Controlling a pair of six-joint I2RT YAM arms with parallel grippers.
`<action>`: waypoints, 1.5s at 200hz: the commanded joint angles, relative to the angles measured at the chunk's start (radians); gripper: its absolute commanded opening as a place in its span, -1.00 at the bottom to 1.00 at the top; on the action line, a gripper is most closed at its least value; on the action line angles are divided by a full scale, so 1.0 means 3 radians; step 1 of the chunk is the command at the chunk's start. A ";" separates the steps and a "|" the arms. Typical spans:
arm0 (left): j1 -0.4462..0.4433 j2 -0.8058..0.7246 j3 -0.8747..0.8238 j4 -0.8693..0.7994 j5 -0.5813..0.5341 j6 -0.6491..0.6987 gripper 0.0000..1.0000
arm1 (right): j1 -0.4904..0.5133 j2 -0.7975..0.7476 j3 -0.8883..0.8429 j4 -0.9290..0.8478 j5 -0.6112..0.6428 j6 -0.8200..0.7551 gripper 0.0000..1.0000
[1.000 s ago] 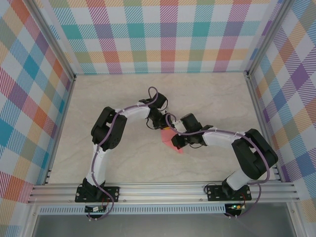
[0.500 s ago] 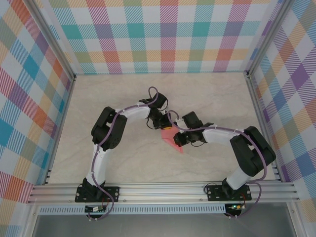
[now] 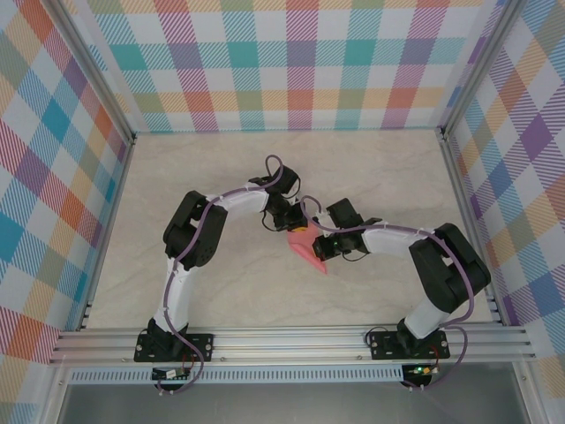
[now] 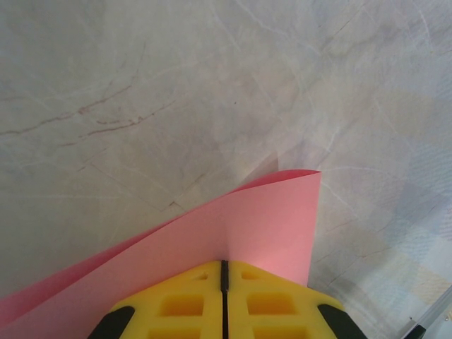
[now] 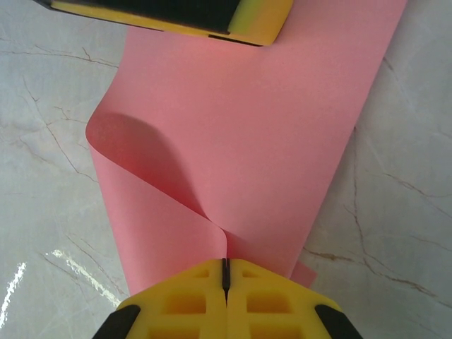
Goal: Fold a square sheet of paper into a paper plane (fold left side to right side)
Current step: Third fold the triangle at the center of the table.
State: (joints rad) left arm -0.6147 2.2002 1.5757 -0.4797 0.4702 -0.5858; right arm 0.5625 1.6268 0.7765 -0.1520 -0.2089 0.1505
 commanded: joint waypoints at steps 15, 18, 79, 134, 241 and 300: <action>-0.0083 0.0176 -0.0011 -0.0186 -0.0115 0.0039 -0.87 | -0.0023 0.0072 0.0092 -0.0056 0.0011 0.0020 -1.00; -0.0083 0.0177 -0.0011 -0.0186 -0.0113 0.0036 -0.86 | -0.0021 0.0074 0.0096 -0.0056 0.0011 0.0020 -1.00; -0.0088 0.0181 -0.0005 -0.0185 -0.0115 0.0037 -0.87 | -0.0023 0.0124 0.0134 -0.0074 0.0031 0.0013 -1.00; -0.0093 0.0176 -0.0005 -0.0181 -0.0110 0.0037 -0.87 | -0.0020 0.0163 0.0144 -0.0155 0.0083 0.0010 -1.00; 0.0030 0.0150 0.0534 -0.0608 -0.0089 0.0249 -0.76 | -0.0023 0.0261 0.0127 -0.0397 0.0042 0.0066 -1.00; 0.0313 0.0010 0.0684 -0.0716 0.0045 0.0280 -0.73 | -0.0020 0.0273 0.0122 -0.0403 0.0009 0.0071 -1.00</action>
State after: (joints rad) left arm -0.5674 2.2360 1.7832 -0.6380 0.4656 -0.5255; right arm 0.5617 1.6730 0.8204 -0.1967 -0.2089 0.1638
